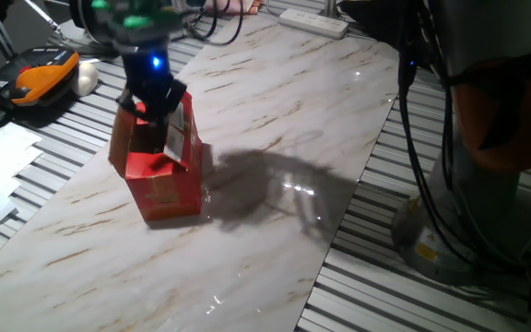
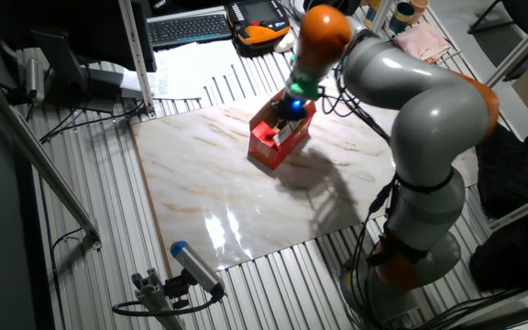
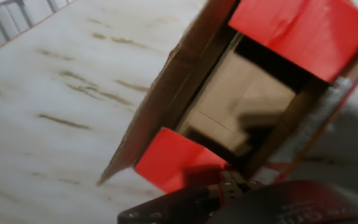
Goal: Cover the box
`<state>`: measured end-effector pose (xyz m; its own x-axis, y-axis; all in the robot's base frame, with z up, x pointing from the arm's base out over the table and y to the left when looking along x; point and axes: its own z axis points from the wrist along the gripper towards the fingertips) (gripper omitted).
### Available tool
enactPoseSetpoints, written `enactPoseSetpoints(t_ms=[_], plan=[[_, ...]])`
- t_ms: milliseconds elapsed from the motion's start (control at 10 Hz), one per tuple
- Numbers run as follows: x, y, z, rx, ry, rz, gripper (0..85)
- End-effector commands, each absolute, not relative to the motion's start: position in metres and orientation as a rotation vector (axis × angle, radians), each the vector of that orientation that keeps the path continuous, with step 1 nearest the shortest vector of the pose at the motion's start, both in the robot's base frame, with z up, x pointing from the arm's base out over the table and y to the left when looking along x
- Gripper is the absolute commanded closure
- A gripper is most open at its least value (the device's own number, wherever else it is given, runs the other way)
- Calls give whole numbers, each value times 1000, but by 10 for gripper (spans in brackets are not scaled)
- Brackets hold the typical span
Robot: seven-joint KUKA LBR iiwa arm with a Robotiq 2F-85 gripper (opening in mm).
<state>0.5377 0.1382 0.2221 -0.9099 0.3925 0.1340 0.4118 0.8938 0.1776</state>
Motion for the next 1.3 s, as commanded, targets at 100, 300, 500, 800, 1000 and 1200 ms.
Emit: enactPoseSetpoints(t_ms=[100, 300, 500, 800, 1000, 1200], plan=[[533, 132, 244, -666, -2939, -391, 850], [533, 127, 245, -589, -2962, -304, 850], [541, 123, 226, -513, -3003, -204, 850], [540, 112, 222, -477, -2999, -222, 850], [540, 113, 217, -454, -3020, -164, 850], [544, 117, 205, -483, -3036, -155, 850]])
